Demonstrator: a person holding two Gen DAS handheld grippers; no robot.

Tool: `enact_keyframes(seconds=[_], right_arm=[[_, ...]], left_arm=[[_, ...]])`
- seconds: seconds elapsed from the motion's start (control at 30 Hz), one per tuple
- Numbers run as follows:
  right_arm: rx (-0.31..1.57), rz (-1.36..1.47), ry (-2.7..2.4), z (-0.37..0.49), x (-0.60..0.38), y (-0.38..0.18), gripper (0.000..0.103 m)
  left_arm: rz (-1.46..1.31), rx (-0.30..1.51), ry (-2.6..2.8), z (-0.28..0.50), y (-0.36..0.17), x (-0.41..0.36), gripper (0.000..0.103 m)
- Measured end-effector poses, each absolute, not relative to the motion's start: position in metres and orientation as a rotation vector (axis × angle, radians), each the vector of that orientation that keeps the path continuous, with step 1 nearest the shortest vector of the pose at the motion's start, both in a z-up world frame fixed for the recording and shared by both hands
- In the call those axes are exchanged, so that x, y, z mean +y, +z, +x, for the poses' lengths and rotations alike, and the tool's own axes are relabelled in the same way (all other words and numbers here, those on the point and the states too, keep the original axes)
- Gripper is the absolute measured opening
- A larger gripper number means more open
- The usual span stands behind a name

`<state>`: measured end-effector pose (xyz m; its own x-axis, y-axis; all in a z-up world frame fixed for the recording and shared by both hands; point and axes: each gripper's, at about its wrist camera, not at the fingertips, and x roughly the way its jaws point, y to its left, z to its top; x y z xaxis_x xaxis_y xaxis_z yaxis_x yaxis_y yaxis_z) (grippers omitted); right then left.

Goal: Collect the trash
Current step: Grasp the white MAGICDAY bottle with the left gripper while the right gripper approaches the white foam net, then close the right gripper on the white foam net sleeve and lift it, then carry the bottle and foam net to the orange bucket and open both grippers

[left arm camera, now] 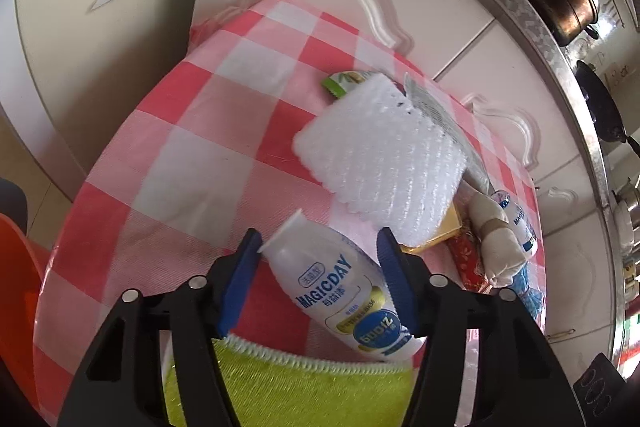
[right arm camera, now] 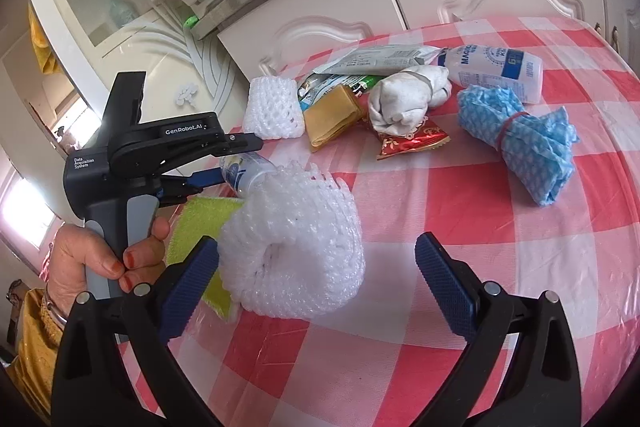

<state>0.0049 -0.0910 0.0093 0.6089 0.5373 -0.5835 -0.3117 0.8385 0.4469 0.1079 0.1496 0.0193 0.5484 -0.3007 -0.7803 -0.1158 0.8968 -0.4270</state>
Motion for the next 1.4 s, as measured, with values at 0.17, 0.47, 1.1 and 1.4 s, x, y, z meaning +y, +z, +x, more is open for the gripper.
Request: enact_keyframes(seconds=[0.17,0.47,1.1,1.4], right_arm=[[0.768,0.312,0.503,0.008,-0.087,0.012,0.099],[0.772,0.294,0.525,0.010,-0.079,0.010,0.073],[0.743,0.266,0.485,-0.012,-0.084,0.010,0.047],[0.738,0.274,0.491,-0.013,-0.087,0.010,0.047]], left_arm=[[-0.454,0.977,-0.136,0.103,0.023,0.143,0.052],[-0.479,0.914,-0.167,0.085,0.045,0.147,0.043],[-0.535,0.905,-0.325,0.060,0.039,0.124,0.048],[-0.519,0.875,-0.289,0.058,0.041,0.121,0.047]])
